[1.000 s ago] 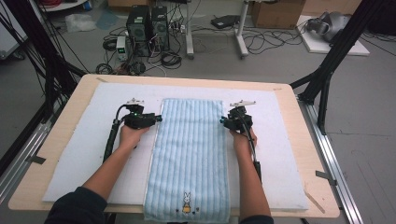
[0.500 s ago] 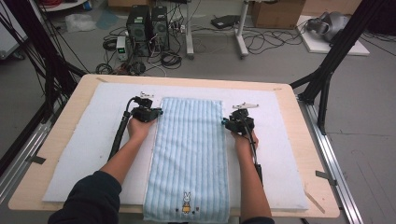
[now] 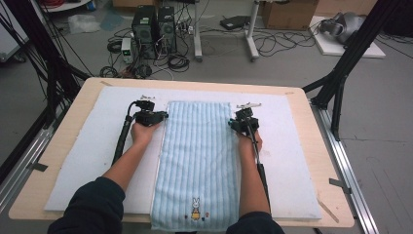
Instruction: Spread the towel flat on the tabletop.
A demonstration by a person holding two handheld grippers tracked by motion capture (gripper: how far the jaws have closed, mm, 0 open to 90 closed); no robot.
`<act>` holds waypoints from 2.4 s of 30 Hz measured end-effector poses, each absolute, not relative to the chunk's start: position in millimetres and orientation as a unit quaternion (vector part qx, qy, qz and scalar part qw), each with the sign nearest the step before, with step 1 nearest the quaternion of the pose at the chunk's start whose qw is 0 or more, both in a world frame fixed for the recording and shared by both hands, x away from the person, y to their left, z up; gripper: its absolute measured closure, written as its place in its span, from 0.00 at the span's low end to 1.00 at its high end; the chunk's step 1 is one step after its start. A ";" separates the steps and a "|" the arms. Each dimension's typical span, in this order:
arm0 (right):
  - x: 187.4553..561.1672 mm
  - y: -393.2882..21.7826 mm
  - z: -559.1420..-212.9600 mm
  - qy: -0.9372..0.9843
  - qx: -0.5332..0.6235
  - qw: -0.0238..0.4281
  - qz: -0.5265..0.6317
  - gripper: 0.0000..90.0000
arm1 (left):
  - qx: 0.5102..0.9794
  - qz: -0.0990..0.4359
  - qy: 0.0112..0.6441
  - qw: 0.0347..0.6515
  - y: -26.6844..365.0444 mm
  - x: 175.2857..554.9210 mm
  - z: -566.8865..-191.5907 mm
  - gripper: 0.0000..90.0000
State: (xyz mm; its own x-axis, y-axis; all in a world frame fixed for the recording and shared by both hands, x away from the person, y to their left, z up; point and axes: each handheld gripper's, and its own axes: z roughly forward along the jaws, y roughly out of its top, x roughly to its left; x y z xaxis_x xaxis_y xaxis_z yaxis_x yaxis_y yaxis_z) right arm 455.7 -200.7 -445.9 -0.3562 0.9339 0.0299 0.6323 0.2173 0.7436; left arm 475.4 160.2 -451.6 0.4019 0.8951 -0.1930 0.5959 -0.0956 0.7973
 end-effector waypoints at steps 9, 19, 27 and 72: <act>433.0 -213.7 -435.3 0.762 0.495 0.210 0.362 0.67 | 0.741 0.155 0.500 0.420 156.5 471.1 -449.6 0.61; 377.5 -218.5 -439.6 0.784 0.468 0.189 0.362 0.63 | 0.748 0.209 0.490 0.396 144.9 470.7 -451.2 0.97; 365.6 -216.0 -444.4 0.798 0.456 0.206 0.336 0.59 | 0.749 0.193 0.492 0.399 150.1 468.5 -448.0 0.75; 334.5 -256.8 -418.8 0.758 0.424 0.238 0.436 0.12 | 0.706 0.155 0.368 0.586 212.6 355.4 -437.8 0.24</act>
